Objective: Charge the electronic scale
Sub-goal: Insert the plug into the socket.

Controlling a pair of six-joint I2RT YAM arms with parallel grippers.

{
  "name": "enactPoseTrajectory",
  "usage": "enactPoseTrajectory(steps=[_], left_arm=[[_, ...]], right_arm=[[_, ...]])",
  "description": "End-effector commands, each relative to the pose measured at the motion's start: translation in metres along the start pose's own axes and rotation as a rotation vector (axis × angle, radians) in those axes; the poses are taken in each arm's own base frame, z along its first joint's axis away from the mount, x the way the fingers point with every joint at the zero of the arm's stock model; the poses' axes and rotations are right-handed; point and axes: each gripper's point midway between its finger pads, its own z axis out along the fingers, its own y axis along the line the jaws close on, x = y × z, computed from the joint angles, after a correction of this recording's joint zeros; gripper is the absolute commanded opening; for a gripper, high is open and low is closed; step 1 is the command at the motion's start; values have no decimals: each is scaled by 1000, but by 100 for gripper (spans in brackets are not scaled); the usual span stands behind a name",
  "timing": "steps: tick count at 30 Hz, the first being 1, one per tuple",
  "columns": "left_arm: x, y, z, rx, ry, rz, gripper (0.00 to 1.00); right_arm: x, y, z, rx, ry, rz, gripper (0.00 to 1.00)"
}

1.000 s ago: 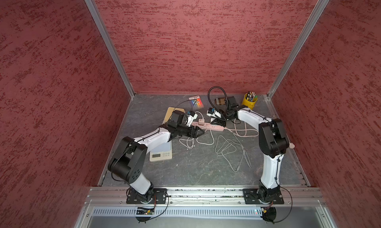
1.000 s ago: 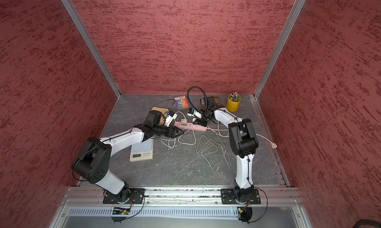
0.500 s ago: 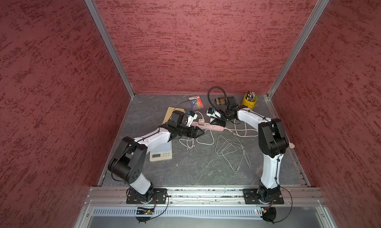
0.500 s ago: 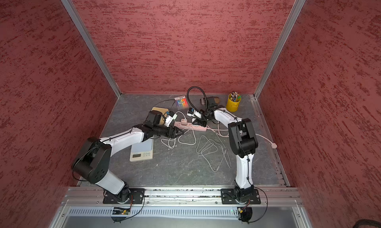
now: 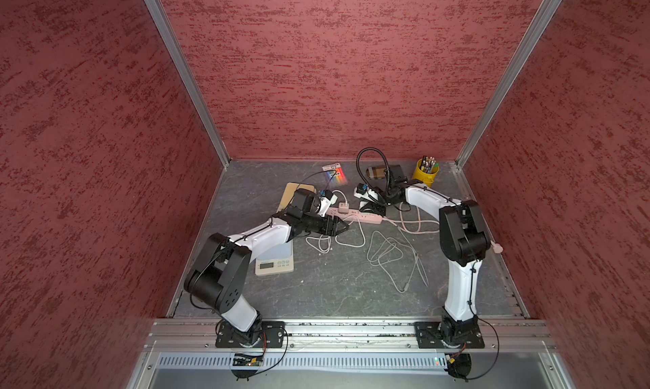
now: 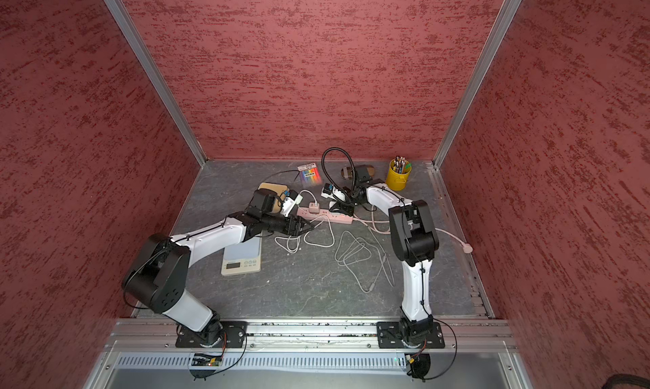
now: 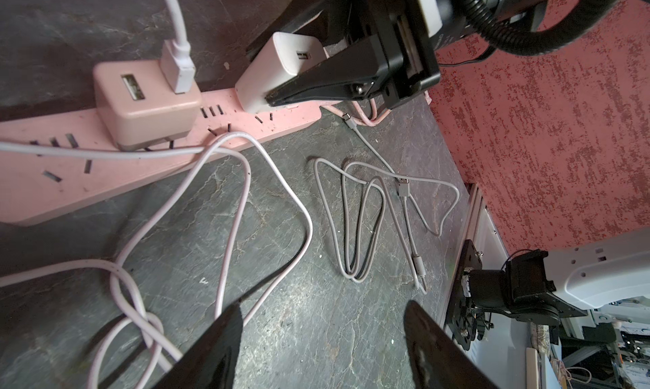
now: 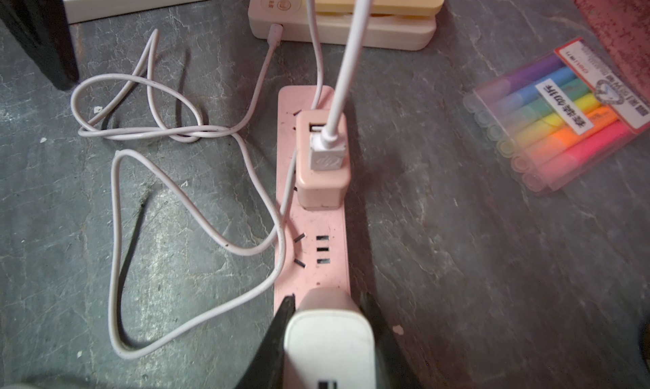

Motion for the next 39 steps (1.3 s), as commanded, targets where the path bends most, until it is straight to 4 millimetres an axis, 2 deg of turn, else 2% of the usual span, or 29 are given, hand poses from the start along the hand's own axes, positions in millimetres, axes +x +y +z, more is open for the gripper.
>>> enactPoseTrajectory(steps=[1, 13, 22, 29, 34, 35, 39], left_arm=[[-5, -1, 4, 6, -1, 14, 73], [-7, -6, 8, 16, 8, 10, 73], [-4, -7, 1, -4, 6, 23, 73], [-2, -7, -3, -7, -2, 21, 73], [-2, -7, -6, -7, -8, 25, 73], [-3, -7, -7, -6, -9, 27, 73], [-5, -9, -15, -11, -28, 39, 73]], right_arm=[[10, 4, 4, -41, 6, 25, 0], [68, 27, 21, -79, 215, 93, 0], [104, 42, 36, -120, 360, 147, 0], [120, 58, 36, -137, 417, 182, 0], [107, 47, 31, -54, 369, 169, 0], [102, 44, 28, -24, 348, 155, 4], [72, 22, 11, 115, 255, 102, 41]])
